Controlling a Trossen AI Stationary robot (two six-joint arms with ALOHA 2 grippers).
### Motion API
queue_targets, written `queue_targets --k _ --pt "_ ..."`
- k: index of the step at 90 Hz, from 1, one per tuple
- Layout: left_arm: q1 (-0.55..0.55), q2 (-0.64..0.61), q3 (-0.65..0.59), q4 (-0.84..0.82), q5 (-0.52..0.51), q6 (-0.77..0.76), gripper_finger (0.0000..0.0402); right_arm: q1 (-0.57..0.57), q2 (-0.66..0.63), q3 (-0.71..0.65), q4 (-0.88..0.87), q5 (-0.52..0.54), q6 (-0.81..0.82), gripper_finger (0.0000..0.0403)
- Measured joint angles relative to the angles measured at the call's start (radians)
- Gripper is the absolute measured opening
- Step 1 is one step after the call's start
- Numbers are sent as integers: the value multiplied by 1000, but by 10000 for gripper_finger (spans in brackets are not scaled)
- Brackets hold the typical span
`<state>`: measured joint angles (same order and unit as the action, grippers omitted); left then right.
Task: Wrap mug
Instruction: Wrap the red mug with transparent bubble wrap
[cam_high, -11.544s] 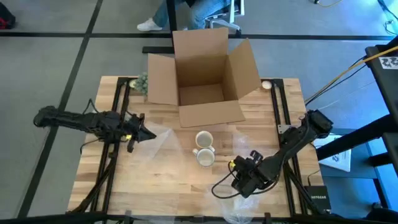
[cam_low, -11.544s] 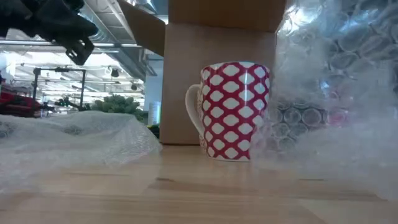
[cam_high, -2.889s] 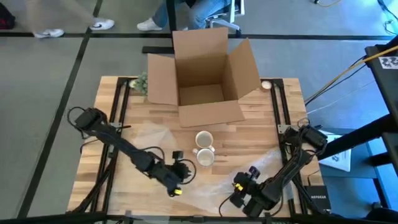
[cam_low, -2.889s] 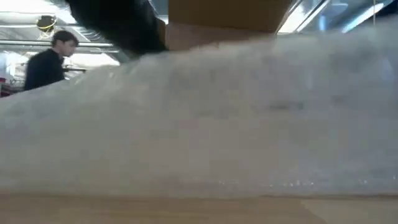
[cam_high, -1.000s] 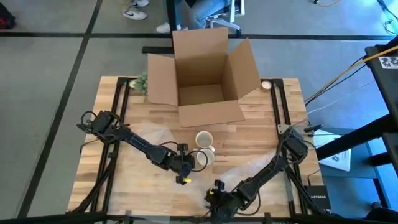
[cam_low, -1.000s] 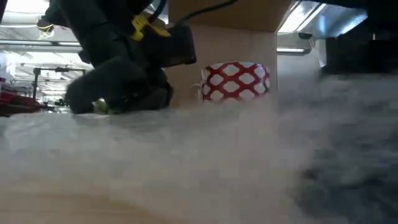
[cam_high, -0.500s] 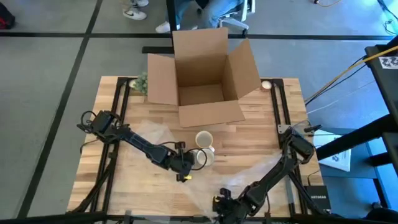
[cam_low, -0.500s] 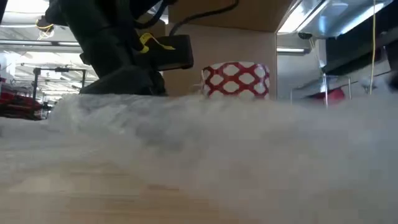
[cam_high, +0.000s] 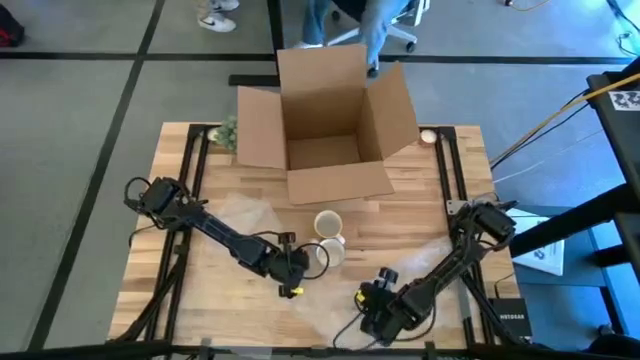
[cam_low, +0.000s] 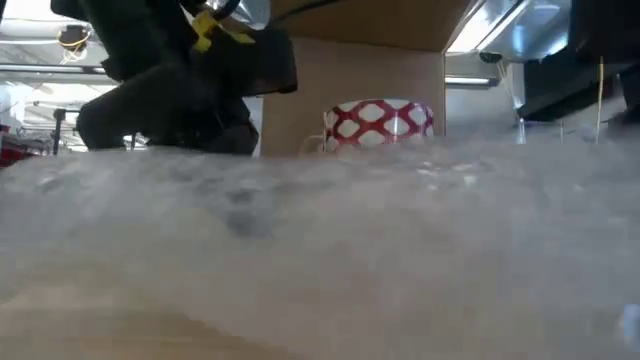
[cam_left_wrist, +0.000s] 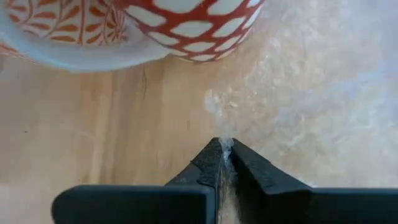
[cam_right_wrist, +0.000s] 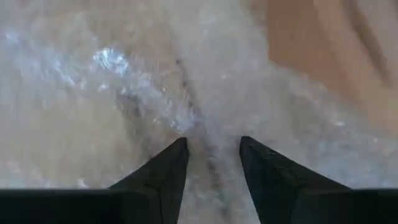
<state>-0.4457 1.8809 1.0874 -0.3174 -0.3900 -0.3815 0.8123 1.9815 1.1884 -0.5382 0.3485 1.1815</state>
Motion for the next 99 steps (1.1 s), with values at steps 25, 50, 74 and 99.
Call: queue_targets --k 25,50,74,99 --pt "24 0 2 -123 -50 -64 7 124 -1 -15 95 19 149 140" --pt "53 -1 0 -187 -65 -114 2 202 1 72 53 -52 143 140" --pt "18 -62 46 -90 23 -48 2 153 -3 93 -126 107 145 140" --pt "-3 -74 24 -21 132 -8 25 83 -3 92 -139 133 24 140"
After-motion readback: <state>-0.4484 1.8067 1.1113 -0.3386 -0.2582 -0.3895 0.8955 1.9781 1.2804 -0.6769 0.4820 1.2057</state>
